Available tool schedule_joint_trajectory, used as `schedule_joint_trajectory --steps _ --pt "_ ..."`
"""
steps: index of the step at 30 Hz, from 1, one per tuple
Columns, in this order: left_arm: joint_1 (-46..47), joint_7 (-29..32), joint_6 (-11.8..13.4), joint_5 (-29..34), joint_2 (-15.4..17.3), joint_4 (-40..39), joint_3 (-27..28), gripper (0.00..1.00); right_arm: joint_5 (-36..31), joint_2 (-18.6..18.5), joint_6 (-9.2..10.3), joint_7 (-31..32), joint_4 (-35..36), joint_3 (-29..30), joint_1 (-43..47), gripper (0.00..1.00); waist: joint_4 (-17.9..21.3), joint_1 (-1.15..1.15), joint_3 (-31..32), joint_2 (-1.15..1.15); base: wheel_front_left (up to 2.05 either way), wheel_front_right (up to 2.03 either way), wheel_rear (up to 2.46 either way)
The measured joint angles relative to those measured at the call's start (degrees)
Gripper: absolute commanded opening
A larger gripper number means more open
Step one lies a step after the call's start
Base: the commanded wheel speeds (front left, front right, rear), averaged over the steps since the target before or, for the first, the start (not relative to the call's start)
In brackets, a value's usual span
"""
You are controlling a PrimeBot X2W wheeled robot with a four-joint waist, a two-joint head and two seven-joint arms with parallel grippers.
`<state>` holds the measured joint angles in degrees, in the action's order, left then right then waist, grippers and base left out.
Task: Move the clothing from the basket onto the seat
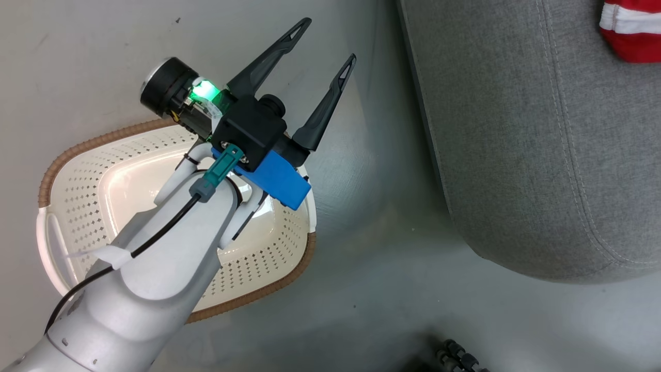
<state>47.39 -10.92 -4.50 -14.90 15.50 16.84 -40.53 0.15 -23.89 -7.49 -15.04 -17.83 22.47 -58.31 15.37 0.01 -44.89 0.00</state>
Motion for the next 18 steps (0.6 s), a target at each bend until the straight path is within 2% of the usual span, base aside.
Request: schedule_joint_trajectory --steps 15,16,17,18 --pt "0.9 -0.3 0.5 -0.3 0.2 -0.1 -0.5 1.00 0.4 8.3 0.00 0.0 -4.8 -0.8 12.3 0.00 -0.6 0.00 -0.1 0.00 0.00 0.00 0.00" --pt "0.9 -0.4 0.5 -0.5 0.3 0.1 -0.5 1.00 0.4 8.7 0.00 0.0 -4.6 -0.8 12.8 0.23 -0.6 0.00 0.2 0.00 0.00 0.00 0.00" --pt "0.9 -0.5 0.5 -0.7 0.2 0.2 -0.5 1.00 0.5 9.1 0.00 0.0 -4.3 -0.6 13.4 1.00 -0.6 -0.01 0.5 0.00 0.00 0.00 0.00" --pt "0.9 -0.6 0.6 -0.7 0.2 0.4 -0.5 1.00 0.6 9.6 0.00 0.0 -4.1 -0.5 14.2 1.00 -0.6 0.00 0.8 0.00 0.00 0.00 0.00"
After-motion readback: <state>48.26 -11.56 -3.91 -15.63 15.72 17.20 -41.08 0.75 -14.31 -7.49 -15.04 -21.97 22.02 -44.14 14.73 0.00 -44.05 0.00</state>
